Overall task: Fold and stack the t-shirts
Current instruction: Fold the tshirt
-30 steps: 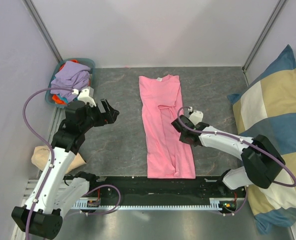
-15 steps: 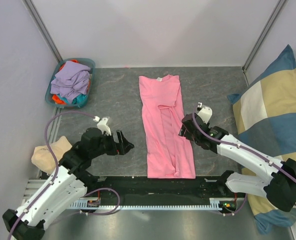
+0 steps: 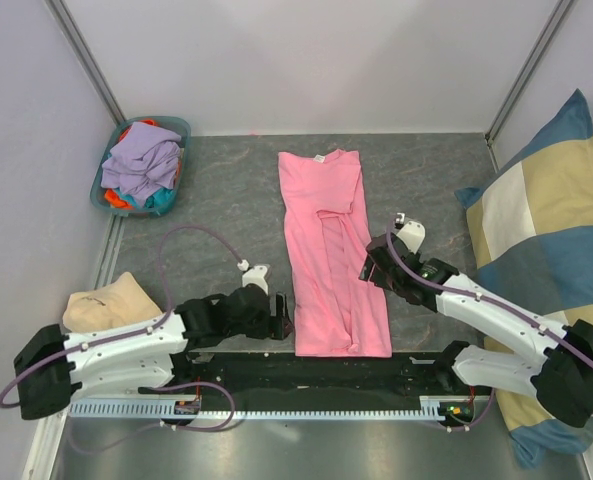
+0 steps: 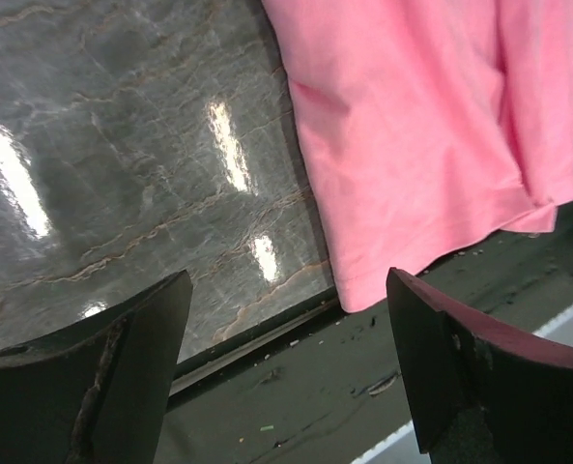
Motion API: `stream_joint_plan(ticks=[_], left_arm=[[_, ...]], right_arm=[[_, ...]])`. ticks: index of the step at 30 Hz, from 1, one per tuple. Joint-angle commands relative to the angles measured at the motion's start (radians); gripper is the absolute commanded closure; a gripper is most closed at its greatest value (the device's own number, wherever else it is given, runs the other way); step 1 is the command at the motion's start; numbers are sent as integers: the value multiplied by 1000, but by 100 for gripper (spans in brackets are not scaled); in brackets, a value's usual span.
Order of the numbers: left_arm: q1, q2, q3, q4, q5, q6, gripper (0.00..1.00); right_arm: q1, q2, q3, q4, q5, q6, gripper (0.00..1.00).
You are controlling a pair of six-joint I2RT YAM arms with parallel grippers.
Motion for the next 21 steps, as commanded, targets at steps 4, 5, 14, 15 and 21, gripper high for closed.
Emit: stream_joint_plan(ticks=[4, 5, 14, 15, 21], left_arm=[[-78, 157, 6, 173, -129, -111, 24], [-82, 166, 8, 194, -129, -111, 26], [-107, 292, 34, 274, -118, -122, 31], [-111, 303, 36, 285, -120, -125, 31], [-131, 367, 51, 315, -117, -150, 36]], right_arm=[[1, -48, -28, 4, 1, 13, 28], [1, -50, -34, 4, -1, 13, 28], [1, -59, -48, 0, -4, 13, 27], [1, -62, -48, -2, -5, 14, 27], [-1, -73, -54, -16, 4, 11, 27]])
